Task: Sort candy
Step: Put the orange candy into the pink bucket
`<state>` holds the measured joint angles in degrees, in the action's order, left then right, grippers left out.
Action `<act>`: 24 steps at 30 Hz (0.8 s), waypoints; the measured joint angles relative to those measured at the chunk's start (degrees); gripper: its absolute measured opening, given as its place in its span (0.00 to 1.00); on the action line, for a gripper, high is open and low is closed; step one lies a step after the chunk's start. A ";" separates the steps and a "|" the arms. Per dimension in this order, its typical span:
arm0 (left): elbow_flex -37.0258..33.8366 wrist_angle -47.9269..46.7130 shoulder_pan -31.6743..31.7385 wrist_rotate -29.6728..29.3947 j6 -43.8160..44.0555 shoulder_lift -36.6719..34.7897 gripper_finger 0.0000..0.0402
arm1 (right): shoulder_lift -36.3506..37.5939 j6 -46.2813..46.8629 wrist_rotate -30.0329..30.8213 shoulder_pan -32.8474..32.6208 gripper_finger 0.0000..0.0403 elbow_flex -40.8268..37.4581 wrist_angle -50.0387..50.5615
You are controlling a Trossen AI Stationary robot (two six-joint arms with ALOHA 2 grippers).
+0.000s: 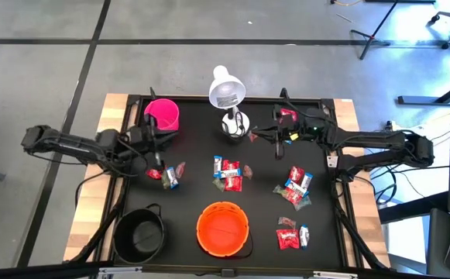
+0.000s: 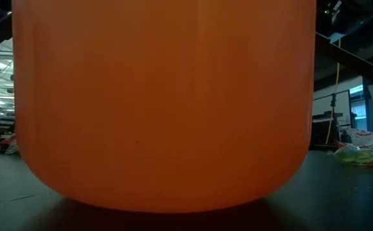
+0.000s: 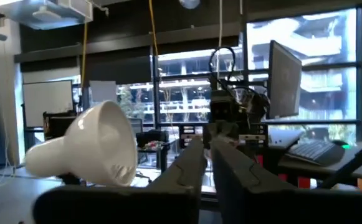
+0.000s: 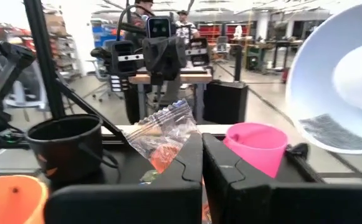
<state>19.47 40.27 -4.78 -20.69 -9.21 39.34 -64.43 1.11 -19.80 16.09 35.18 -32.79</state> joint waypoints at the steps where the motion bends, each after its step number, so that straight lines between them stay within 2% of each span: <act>1: 1.26 0.10 0.00 0.30 -0.35 1.78 0.11 | -0.64 0.49 -0.58 0.01 0.00 0.00 -0.94; 9: 9.66 0.37 2.16 2.04 -1.12 17.80 0.38 | -5.51 2.88 -1.82 -0.50 0.00 0.00 -10.32; 15: 16.75 0.53 3.14 2.18 -0.53 27.65 0.48 | -7.73 1.94 -0.60 -3.97 0.00 0.00 -14.50; 20: 22.25 0.55 3.39 3.68 -0.81 34.11 0.51 | -8.30 -1.92 8.41 -7.57 0.00 0.00 -15.67; 24: 25.47 0.53 3.37 1.59 -1.64 37.54 0.51 | -8.32 -5.67 20.97 -10.43 0.00 0.00 -15.20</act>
<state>44.94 40.80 -1.41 -19.10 -10.85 76.87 -72.75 -4.56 1.17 5.66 35.18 -47.99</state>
